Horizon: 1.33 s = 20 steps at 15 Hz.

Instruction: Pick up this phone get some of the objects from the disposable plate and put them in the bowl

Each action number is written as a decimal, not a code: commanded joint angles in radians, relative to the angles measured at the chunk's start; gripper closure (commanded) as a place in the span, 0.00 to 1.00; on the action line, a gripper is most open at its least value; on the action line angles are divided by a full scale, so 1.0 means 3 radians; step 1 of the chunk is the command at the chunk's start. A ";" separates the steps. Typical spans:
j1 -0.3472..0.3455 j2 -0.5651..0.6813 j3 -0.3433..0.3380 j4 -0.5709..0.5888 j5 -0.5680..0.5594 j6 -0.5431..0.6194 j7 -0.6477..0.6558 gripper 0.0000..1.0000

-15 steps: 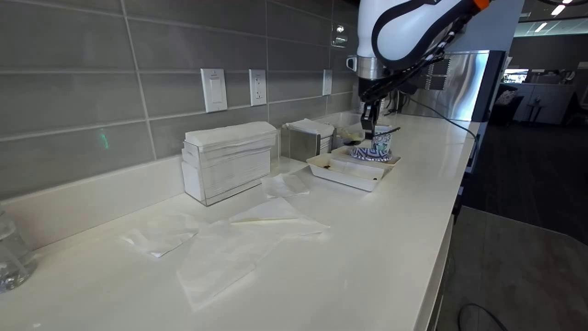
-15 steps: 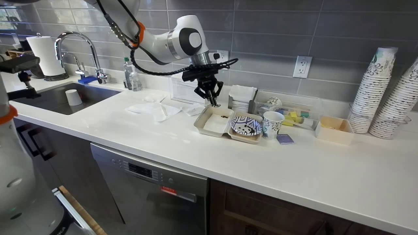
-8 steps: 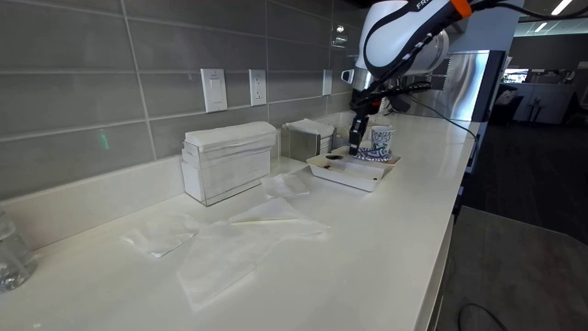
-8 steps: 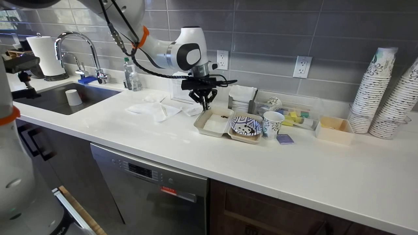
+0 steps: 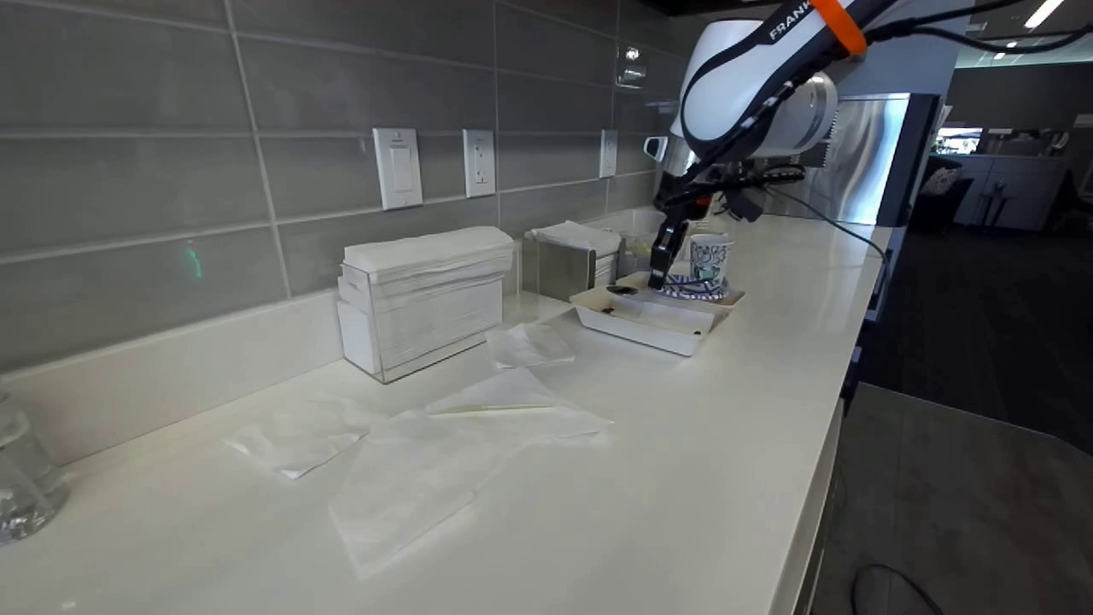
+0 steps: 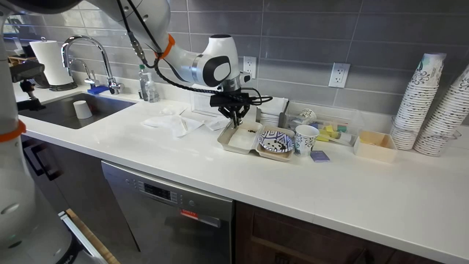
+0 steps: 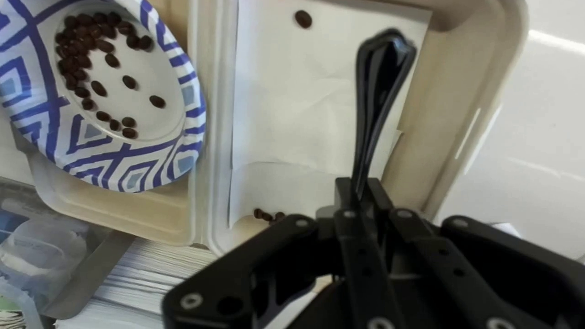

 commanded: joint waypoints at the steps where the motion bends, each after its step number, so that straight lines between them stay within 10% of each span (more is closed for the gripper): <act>1: -0.0065 0.0118 0.0085 -0.0137 0.0180 0.0366 -0.0164 0.98; 9: -0.0138 0.0352 0.0177 -0.0365 0.0051 0.1186 -0.0025 0.98; 10: -0.0158 0.0347 0.0197 -0.0379 0.0035 0.1169 -0.0037 0.66; 14: -0.0398 0.0033 0.0521 -0.0394 0.0274 0.0670 -0.0377 0.45; 20: -0.0088 -0.0680 0.0031 -0.0289 -0.0512 -0.0818 0.0002 0.01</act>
